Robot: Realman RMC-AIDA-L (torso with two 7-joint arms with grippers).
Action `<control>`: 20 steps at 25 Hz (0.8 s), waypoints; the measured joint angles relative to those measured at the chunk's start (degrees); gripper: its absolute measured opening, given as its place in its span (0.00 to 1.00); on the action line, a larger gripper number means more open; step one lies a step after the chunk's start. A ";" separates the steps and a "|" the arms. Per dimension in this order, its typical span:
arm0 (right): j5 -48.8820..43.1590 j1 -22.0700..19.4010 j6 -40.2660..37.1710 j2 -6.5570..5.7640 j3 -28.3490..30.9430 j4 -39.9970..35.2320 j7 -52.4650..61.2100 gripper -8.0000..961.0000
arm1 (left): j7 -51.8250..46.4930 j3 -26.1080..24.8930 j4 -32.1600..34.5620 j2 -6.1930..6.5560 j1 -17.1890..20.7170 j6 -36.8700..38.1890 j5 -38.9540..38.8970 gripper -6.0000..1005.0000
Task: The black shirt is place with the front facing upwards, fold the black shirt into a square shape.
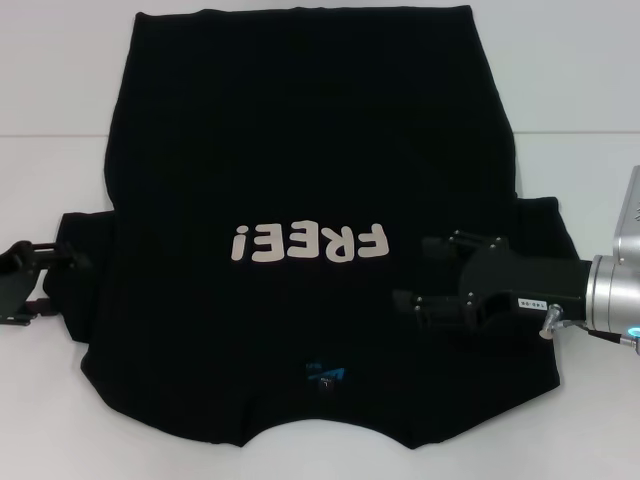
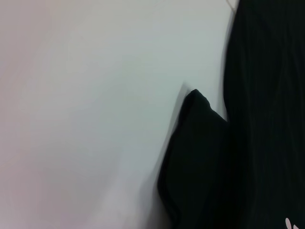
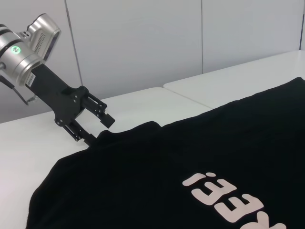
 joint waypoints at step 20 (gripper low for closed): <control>0.00 -0.11 0.10 0.00 0.00 0.00 -0.17 0.98 | -0.71 1.35 0.81 -0.06 -2.56 -0.21 5.57 0.48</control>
